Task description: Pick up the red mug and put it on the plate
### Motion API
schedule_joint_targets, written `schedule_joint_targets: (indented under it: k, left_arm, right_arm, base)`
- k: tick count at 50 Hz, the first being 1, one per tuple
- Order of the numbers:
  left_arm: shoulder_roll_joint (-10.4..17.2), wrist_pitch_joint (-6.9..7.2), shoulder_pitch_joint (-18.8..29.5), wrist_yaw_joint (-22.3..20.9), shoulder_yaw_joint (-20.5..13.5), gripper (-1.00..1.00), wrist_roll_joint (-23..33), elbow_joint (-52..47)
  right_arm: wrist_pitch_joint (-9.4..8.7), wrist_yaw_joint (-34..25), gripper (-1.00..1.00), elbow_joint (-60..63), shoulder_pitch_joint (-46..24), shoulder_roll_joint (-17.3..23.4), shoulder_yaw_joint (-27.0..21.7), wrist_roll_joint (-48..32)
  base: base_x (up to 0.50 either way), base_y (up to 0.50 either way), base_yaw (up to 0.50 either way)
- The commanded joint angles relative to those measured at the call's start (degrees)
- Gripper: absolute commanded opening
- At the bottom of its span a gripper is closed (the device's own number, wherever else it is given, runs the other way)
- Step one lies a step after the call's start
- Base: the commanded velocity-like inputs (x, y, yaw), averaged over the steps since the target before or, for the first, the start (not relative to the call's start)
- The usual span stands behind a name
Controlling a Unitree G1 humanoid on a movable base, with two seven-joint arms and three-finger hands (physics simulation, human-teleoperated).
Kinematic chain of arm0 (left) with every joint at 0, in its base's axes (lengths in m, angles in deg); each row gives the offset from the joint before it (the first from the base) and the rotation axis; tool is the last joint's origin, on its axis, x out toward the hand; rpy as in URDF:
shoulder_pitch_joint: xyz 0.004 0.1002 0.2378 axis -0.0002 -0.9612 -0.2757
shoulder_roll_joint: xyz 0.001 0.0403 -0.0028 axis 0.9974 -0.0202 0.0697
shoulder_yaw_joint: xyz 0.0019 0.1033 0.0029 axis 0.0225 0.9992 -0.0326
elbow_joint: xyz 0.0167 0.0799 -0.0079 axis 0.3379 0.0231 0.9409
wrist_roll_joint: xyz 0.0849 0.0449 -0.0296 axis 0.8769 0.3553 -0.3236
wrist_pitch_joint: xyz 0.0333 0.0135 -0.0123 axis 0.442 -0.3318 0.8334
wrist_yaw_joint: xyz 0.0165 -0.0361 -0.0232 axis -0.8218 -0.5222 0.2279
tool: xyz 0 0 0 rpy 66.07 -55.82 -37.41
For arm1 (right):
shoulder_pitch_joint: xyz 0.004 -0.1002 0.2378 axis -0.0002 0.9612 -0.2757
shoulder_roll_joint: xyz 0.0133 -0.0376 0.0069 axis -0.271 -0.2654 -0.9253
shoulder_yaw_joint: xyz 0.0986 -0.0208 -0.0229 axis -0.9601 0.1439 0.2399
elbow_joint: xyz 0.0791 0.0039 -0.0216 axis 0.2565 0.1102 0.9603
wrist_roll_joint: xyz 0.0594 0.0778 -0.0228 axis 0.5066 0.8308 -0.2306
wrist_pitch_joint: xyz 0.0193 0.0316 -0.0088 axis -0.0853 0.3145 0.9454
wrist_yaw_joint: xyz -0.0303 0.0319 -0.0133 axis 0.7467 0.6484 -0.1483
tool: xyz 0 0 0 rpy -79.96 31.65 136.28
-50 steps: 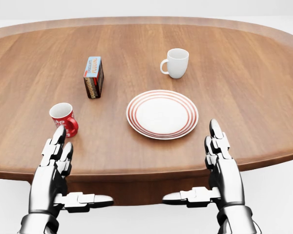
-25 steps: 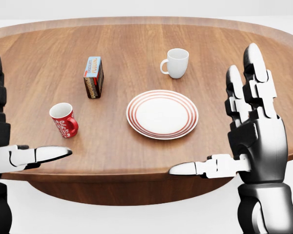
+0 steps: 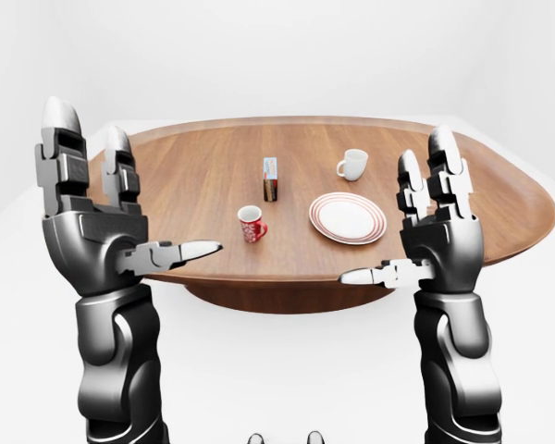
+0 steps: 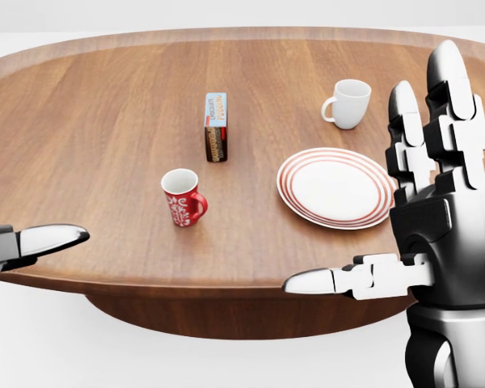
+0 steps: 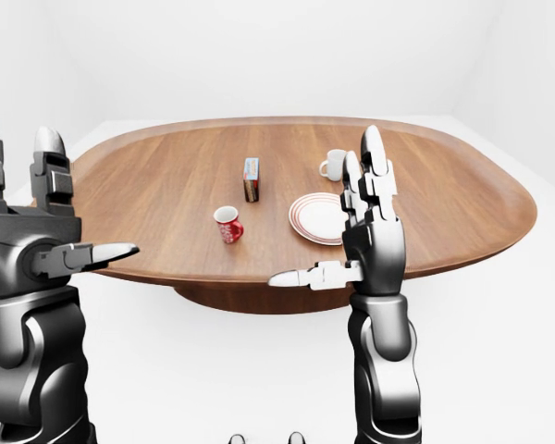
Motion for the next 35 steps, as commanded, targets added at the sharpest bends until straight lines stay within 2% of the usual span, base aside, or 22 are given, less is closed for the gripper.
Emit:
schedule_joint_targets:
  k: [1,14,31,35]
  left_arm:
    - [0.5,0.00,0.6,0.4,-0.6,0.95,-1.0,-0.3]
    - [0.7,0.00,0.4,0.5,-0.6,0.95,-1.2,-0.4]
    - [0.8,0.00,1.1,0.9,-0.8,0.95,-1.9,-1.0]
    - [0.8,0.00,0.9,0.9,-0.7,0.95,-2.0,-1.2]
  right_arm:
    - [0.00,-0.1,1.00,0.4,-0.2,0.0,0.1,-0.1]
    - [0.00,0.3,1.00,-0.4,-0.5,0.1,-0.2,-0.6]
    - [0.00,-0.1,1.00,0.2,-0.3,0.2,-0.9,0.6]
    - [0.00,-0.3,1.00,0.8,-0.3,0.4,-0.9,0.8]
  base:
    - [0.00,0.50,0.00]
    - [0.00,0.48,0.00]
    - [0.00,0.00,0.00]
    - [0.48,0.00,0.00]
